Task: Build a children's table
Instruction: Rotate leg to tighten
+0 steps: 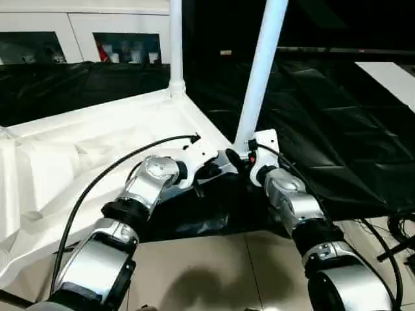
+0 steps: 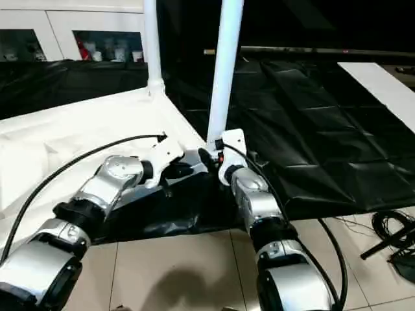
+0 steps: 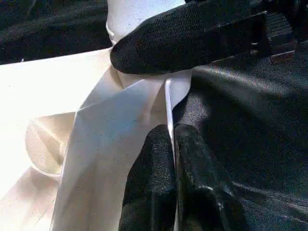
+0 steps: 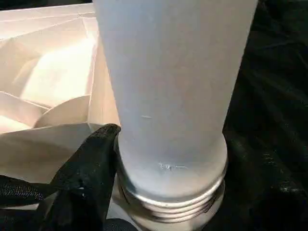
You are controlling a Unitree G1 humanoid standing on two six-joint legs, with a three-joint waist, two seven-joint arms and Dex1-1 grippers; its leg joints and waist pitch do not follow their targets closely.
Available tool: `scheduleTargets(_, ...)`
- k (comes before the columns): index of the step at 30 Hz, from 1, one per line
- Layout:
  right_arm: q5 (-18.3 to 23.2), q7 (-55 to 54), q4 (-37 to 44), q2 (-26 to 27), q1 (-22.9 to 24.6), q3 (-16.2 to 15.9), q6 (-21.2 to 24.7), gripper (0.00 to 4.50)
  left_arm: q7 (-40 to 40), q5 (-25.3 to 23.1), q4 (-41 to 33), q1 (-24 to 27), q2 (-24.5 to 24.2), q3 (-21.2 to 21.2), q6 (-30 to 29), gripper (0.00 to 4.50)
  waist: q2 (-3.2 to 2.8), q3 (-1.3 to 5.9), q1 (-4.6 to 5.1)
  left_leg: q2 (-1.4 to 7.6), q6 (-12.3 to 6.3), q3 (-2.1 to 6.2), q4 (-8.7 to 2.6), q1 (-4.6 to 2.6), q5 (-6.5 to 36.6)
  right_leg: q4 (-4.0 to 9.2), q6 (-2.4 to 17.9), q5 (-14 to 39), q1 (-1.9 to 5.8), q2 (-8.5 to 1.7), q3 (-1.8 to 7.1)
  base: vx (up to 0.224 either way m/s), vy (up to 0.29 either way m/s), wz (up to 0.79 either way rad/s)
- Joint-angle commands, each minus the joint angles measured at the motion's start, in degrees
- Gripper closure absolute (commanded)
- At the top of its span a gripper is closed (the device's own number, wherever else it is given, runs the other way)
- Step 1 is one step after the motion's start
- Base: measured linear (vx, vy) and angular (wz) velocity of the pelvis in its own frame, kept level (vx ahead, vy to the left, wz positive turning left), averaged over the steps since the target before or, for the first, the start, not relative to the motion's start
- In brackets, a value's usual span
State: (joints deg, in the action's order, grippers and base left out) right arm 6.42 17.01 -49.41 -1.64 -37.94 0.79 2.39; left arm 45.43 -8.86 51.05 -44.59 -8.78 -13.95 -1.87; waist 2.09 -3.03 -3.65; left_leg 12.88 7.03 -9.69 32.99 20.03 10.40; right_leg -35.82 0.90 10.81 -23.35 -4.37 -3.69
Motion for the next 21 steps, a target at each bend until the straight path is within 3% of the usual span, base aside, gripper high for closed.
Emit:
scheduleTargets(1,0.92,1.57,-1.48,0.83,0.07,0.24,0.83,1.35,1.83,0.71,-0.15,-0.30,2.86,-1.45,1.86,4.50,-0.32,3.78,-0.15,-0.12,-2.13,-0.55,-3.44,0.28,10.23,4.65,11.46,9.43,3.41,-2.97,2.48,0.000,0.000,0.00)
scheduleTargets(2,1.50,2.64,-0.85,0.68,0.15,0.58,0.59,1.00,2.16,0.74,-0.18,-0.26,2.51,-1.36,2.00,4.50,-0.35,3.77,-0.17,-0.13,-2.23,-0.57,-3.45,0.25,10.07,4.63,11.60,9.09,3.39,-2.93,2.48,0.000,0.000,0.00)
scheduleTargets(5,1.57,7.98,1.12,-0.81,0.46,-0.79,0.90,0.98,4.23,1.01,-0.39,0.14,0.99,-1.19,2.93,4.50,-0.34,3.87,-0.23,-0.08,-2.94,-0.60,-3.35,0.24,9.28,4.44,12.44,6.94,3.50,-2.90,2.47,0.000,0.000,0.00)
scheduleTargets(7,1.44,10.79,2.54,-1.94,0.81,-1.83,1.58,0.57,5.98,1.22,-0.72,0.61,0.05,-1.17,3.69,4.50,-0.28,3.93,-0.32,-0.13,-3.50,-0.63,-3.25,0.35,8.20,4.18,12.99,4.78,3.69,-2.85,2.46,0.000,0.000,0.00)
scheduleTargets(11,1.12,17.79,5.50,-4.84,2.03,-4.06,2.74,0.57,9.07,1.69,-1.21,1.44,-1.99,-1.38,4.99,4.50,-0.26,3.89,-0.48,-0.06,-4.37,-0.62,-3.23,0.31,7.89,4.18,13.40,4.00,3.79,-2.99,2.42,0.000,0.000,0.00)
scheduleTargets(13,0.01,25.52,9.46,-8.52,4.24,-7.16,2.96,0.57,13.40,2.79,-2.26,2.61,-4.25,-1.27,6.69,4.50,-0.21,3.71,-0.55,-0.04,-4.20,-0.59,-3.29,0.35,9.19,4.48,13.04,6.32,3.89,-2.91,2.35,0.000,0.000,0.00)
scheduleTargets(21,1.46,36.37,16.01,-13.64,7.26,-9.28,4.54,0.57,25.43,6.34,-5.89,5.58,-9.61,-0.88,9.15,4.50,-0.47,3.68,-0.81,0.37,-3.44,-0.63,-3.47,0.15,10.33,4.35,13.08,7.77,3.51,-3.00,2.48,0.000,0.000,0.00)
